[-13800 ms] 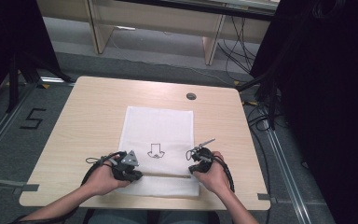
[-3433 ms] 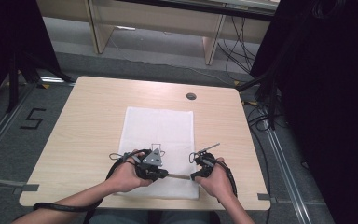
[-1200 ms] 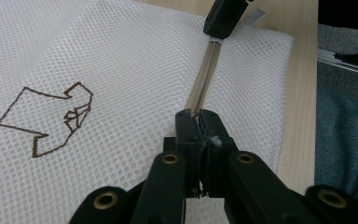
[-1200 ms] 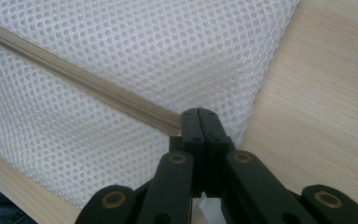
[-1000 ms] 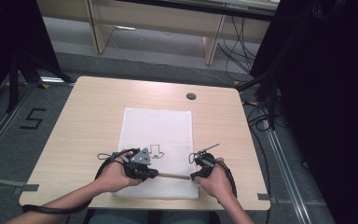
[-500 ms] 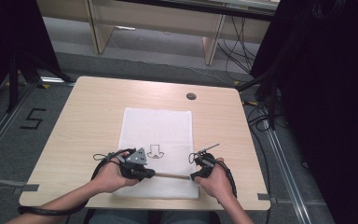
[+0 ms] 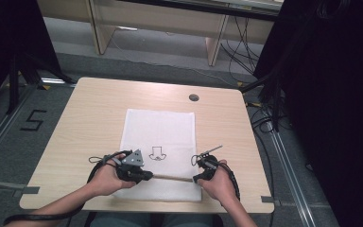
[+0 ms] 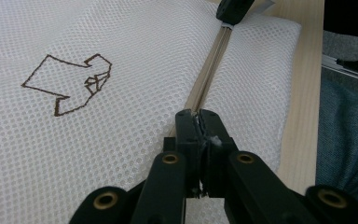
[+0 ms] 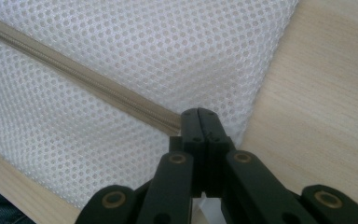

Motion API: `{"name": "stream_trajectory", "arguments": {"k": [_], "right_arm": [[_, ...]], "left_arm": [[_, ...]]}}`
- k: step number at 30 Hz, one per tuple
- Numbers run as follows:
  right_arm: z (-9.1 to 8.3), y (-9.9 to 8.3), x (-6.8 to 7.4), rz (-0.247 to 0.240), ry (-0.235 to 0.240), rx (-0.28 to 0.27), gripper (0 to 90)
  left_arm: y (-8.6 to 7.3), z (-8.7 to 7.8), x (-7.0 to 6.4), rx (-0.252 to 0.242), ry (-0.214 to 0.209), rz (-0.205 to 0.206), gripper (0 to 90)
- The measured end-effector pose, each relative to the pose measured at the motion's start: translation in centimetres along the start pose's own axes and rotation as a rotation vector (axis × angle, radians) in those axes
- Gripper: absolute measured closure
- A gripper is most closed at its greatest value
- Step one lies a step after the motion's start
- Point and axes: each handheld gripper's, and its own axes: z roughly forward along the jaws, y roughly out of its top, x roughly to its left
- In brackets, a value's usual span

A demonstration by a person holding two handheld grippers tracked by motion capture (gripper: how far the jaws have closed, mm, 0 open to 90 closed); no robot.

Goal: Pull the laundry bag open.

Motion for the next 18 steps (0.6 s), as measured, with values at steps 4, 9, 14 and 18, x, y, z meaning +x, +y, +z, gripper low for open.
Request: {"name": "stream_trajectory", "arguments": {"k": [4,9,14,18], "right_arm": [[-0.09,0.02,-0.06,-0.004,0.004,0.009,90.0],[-0.1,0.0,-0.03,-0.006,0.002,0.009,90.0],[-0.1,0.02,-0.03,-0.006,0.0,0.011,90.0],[-0.1,0.01,-0.02,-0.006,0.0,0.01,90.0]], "left_arm": [[0.01,-0.04,0.13,-0.004,-0.006,0.017,87.3],[-0.16,-0.38,0.22,-0.008,-0.003,0.015,87.4],[-0.49,-0.75,0.33,0.002,0.008,0.0,87.3],[-0.5,-0.83,0.27,0.003,0.009,0.002,87.3]]}}
